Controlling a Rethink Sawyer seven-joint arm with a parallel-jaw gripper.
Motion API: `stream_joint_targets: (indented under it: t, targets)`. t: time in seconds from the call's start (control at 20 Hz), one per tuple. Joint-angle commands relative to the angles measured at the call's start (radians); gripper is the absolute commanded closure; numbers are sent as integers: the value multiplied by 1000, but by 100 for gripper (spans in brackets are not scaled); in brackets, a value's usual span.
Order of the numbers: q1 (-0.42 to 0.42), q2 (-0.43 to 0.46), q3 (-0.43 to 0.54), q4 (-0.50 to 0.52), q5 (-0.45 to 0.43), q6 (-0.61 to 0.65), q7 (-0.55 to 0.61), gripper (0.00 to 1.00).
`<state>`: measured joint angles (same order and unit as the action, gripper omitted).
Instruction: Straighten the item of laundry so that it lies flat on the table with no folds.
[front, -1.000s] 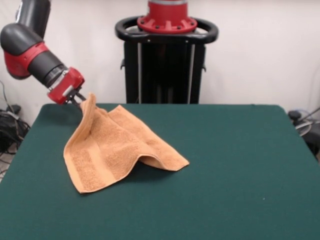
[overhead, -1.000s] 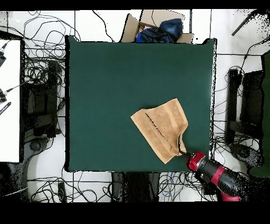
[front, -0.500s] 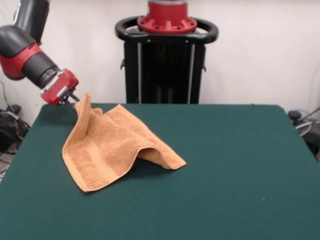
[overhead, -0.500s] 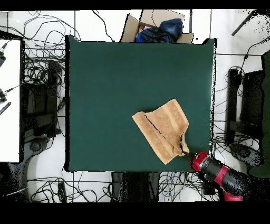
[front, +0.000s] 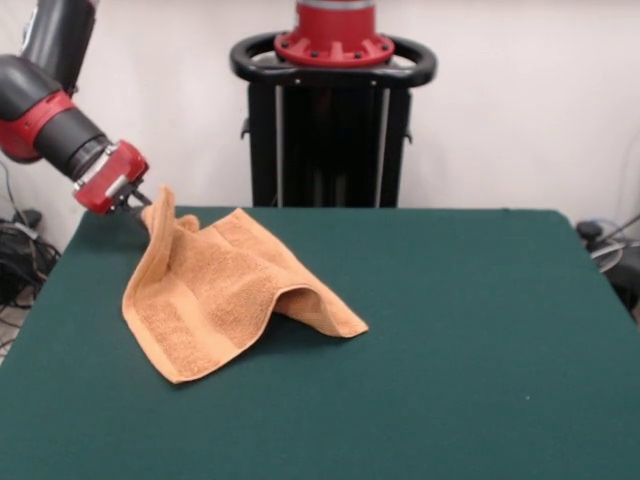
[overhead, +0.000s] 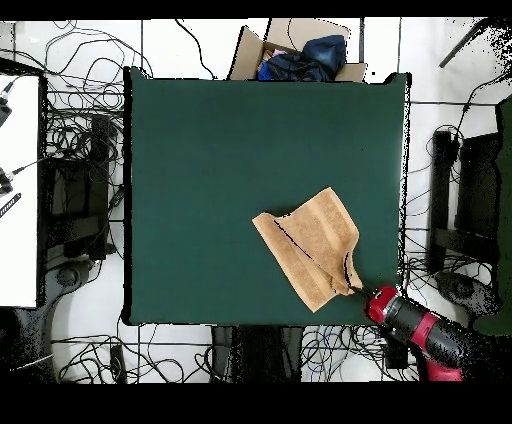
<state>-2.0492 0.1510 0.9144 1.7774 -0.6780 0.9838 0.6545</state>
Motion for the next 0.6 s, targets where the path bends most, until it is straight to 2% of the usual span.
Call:
stream_joint_targets:
  t: [0.05, 0.25, 0.3, 0.6]
  targets:
    - [60, -10, -97, -164, 0, 80, -191, 100]
    - [53, -3, -89, -160, -8, 67, -209, 100]
    - [55, -5, -91, -160, -10, 68, -207, 0]
    - [64, -14, -95, -160, -18, 74, -207, 0]
